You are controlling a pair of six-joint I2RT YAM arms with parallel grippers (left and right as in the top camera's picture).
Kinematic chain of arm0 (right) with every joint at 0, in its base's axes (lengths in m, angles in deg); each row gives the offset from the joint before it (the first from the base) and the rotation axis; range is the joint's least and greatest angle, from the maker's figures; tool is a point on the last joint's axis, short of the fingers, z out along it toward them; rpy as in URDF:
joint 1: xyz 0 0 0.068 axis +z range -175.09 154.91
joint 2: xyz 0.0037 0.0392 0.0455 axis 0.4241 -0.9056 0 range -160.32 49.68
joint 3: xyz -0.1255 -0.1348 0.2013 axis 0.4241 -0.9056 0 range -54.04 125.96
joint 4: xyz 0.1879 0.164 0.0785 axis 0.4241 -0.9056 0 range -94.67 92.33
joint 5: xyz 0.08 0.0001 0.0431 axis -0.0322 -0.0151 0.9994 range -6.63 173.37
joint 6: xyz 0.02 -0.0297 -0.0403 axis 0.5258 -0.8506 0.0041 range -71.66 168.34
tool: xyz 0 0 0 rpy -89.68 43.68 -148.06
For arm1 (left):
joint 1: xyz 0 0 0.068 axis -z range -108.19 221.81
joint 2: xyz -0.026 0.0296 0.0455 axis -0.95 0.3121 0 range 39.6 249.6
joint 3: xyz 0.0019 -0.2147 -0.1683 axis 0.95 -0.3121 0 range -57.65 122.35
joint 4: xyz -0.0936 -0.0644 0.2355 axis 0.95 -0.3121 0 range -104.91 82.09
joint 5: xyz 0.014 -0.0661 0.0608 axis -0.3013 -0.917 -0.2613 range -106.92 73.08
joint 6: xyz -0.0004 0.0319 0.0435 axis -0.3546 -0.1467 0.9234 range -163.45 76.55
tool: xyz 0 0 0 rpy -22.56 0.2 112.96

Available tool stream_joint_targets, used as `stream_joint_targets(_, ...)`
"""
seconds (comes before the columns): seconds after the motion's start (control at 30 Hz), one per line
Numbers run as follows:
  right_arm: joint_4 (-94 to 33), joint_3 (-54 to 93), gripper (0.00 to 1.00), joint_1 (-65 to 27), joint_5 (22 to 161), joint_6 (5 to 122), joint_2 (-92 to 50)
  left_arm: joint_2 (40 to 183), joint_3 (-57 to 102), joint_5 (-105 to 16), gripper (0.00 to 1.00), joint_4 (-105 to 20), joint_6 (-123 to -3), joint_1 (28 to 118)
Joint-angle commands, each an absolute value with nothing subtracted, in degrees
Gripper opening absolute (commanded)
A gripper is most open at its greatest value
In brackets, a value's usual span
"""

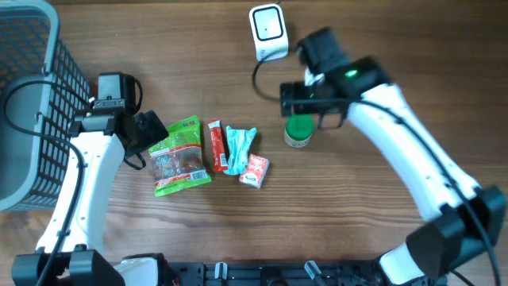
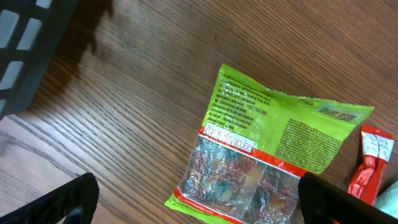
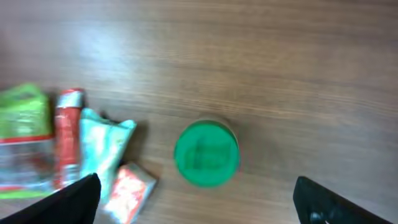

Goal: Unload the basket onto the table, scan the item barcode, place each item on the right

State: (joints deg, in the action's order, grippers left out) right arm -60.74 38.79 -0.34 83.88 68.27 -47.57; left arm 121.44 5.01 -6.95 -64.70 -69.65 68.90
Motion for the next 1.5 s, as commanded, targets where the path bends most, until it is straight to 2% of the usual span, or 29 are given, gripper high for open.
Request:
stream_joint_targets(0.0, -62.38, 41.74, 1.00, -2.53, 89.76, 71.19, -46.30, 121.24, 5.82, -7.06, 1.00, -64.72, -69.17, 68.63)
stream_joint_targets(0.1, -62.90, 41.20, 1.00, -2.68, 89.83, 71.02, -46.48, 121.24, 5.79, -7.06, 1.00, -64.72, -69.17, 68.63)
stream_joint_targets(0.2, -63.23, 38.75, 0.93, -2.42, 89.78, 77.93, -46.54, 121.24, 5.82, -7.06, 1.00, -64.72, -69.17, 68.63)
stream_joint_targets(0.3, -61.02, 32.59, 0.93, -1.45, 85.72, 80.83, -46.65, 121.24, 5.82, -7.06, 1.00, -64.72, -69.17, 68.63)
stream_joint_targets(0.63, -40.98, 14.66, 0.90, 2.55, 80.98, 80.40, -48.38, 121.24, 5.82, -7.06, 1.00, -64.72, -69.17, 68.63)
stream_joint_targets(0.8, -38.77, 12.96, 0.82, 2.72, 80.01, 80.24, -48.38, 121.24, 5.82, -7.06, 1.00, -64.72, -69.17, 68.63)
stream_joint_targets(1.17, -38.49, 12.96, 0.76, 2.72, 79.29, 79.39, -48.38, 121.24, 5.79, -7.06, 1.00, -64.72, -69.17, 68.66)
stream_joint_targets(1.27, -39.28, 12.96, 0.68, 2.70, 79.31, 73.60, -48.38, 121.24, 5.82, -7.06, 1.00, -64.72, -69.17, 68.63)
stream_joint_targets(1.47, -39.69, 12.96, 0.69, 2.70, 79.31, 68.92, -48.38, 121.24, 5.82, -7.06, 1.00, -64.72, -69.17, 68.66)
